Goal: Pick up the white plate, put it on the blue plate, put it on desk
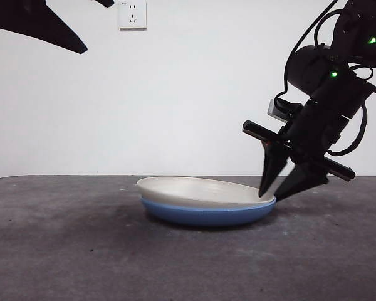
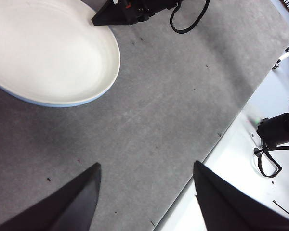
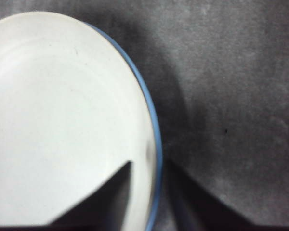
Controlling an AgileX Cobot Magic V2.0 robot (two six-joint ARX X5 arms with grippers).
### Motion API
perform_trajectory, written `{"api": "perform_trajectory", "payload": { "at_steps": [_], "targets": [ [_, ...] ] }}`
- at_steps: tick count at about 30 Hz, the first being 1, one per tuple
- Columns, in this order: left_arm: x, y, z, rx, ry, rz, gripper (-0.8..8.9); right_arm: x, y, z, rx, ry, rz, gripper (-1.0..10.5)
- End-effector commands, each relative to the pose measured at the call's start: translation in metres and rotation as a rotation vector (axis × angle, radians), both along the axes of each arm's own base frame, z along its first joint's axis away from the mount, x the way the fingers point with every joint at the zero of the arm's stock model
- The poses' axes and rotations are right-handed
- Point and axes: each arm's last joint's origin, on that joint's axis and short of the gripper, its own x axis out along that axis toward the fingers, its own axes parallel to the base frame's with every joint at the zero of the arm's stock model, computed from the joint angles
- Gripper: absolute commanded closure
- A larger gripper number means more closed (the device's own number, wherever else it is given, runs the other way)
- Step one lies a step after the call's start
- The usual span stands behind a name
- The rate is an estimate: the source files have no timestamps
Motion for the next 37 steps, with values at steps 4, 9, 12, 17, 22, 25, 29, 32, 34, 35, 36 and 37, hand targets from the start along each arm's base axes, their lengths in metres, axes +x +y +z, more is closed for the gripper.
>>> {"api": "perform_trajectory", "payload": {
  "at_steps": [4,9,12,17,22,25,29,32,34,35,36,37],
  "targets": [
    [0.000,-0.002,0.003,-0.010,-0.011,-0.011,5.01,0.003,0.004,0.003,0.010,-0.013,0.001,7.2],
    [0.000,-0.002,0.003,-0.010,-0.011,-0.011,5.01,-0.002,0.002,0.028,0.012,-0.093,-0.014,7.2],
    [0.000,-0.002,0.003,-0.010,-0.011,-0.011,5.01,-0.011,-0.002,0.052,0.011,-0.153,-0.019,7.2],
    [0.000,-0.002,0.003,-0.010,-0.011,-0.011,5.01,-0.036,-0.010,0.092,-0.011,-0.241,0.029,7.2],
    [0.000,-0.002,0.003,-0.010,-0.011,-0.011,5.01,-0.078,-0.017,0.131,-0.024,-0.306,0.145,7.2],
    [0.000,-0.002,0.003,-0.009,-0.010,-0.011,5.01,-0.107,-0.021,0.148,-0.049,-0.324,0.214,7.2],
    [0.000,-0.002,0.003,-0.009,-0.010,-0.011,5.01,-0.143,-0.026,0.162,-0.076,-0.316,0.285,7.2],
    [0.000,-0.002,0.003,-0.008,-0.008,-0.011,5.01,-0.165,-0.029,0.166,-0.087,-0.284,0.326,7.2],
    [0.000,-0.002,0.003,-0.007,-0.006,-0.011,5.01,-0.176,-0.030,0.167,-0.099,-0.260,0.359,7.2],
    [0.000,-0.002,0.003,-0.005,-0.003,-0.011,5.01,-0.181,-0.030,0.166,-0.105,-0.241,0.374,7.2],
    [-0.001,-0.001,0.002,-0.002,0.003,-0.011,5.01,-0.185,-0.030,0.166,-0.110,-0.222,0.387,7.2],
    [-0.001,-0.001,0.002,0.001,0.008,-0.011,5.01,-0.188,-0.030,0.165,-0.115,-0.206,0.399,7.2]
  ]
}}
